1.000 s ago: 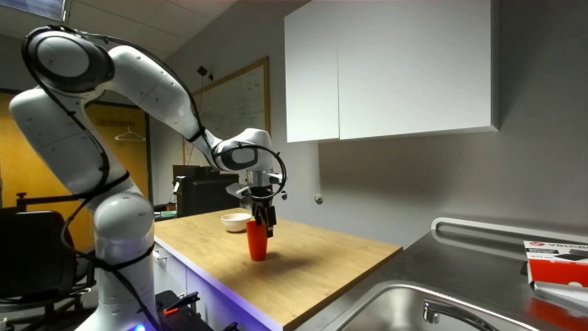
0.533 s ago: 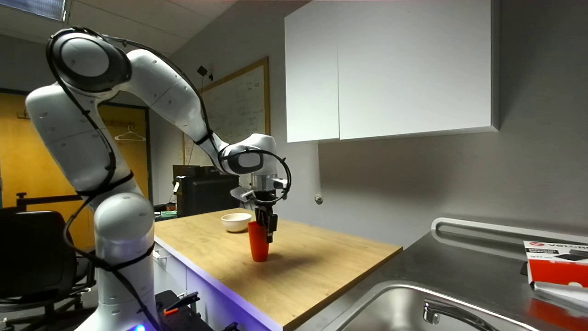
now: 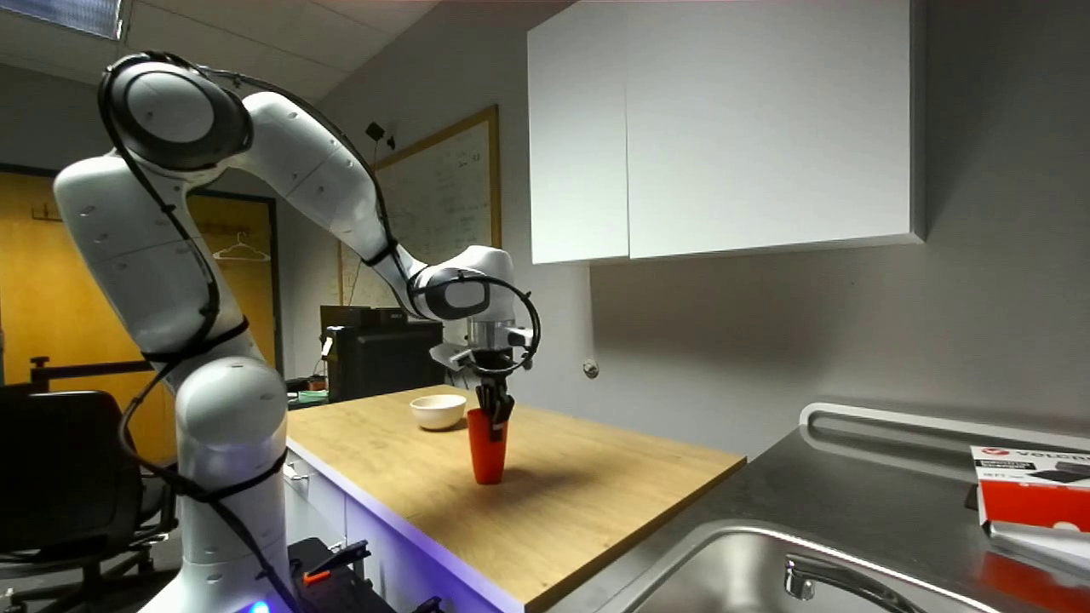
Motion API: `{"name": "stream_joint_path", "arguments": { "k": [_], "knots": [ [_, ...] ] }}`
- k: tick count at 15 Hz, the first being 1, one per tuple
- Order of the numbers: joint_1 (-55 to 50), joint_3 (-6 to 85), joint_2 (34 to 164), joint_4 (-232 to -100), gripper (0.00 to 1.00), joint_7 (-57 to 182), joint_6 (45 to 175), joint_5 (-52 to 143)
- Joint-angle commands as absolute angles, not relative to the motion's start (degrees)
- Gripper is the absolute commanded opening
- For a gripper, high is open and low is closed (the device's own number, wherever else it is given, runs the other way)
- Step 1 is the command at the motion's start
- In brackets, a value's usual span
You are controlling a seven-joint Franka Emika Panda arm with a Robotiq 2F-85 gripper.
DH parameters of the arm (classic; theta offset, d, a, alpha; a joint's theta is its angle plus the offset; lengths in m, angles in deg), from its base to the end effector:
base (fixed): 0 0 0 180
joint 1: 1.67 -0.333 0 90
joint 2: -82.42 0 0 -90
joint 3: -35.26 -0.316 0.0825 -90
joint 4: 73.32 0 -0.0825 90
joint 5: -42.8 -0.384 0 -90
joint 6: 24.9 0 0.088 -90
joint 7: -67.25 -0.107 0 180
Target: Pour the contents in the orange cup into the white bowl
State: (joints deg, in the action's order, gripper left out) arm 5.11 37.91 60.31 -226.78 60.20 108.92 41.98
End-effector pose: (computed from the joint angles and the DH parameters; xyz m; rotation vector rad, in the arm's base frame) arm 0.3877 -0.0633 0.3618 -3.0801 0.4565 -0.0672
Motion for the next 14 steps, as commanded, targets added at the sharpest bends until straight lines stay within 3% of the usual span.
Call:
{"name": "stream_joint_path", "arguments": {
  "k": [1, 14],
  "knots": [
    [4.48, 35.04, 61.23, -224.37, 0.02, 54.79, 108.85, 42.99],
    [1.24, 18.8, 68.53, -208.65, 0.01, 29.94, 100.62, 61.99]
  ]
}}
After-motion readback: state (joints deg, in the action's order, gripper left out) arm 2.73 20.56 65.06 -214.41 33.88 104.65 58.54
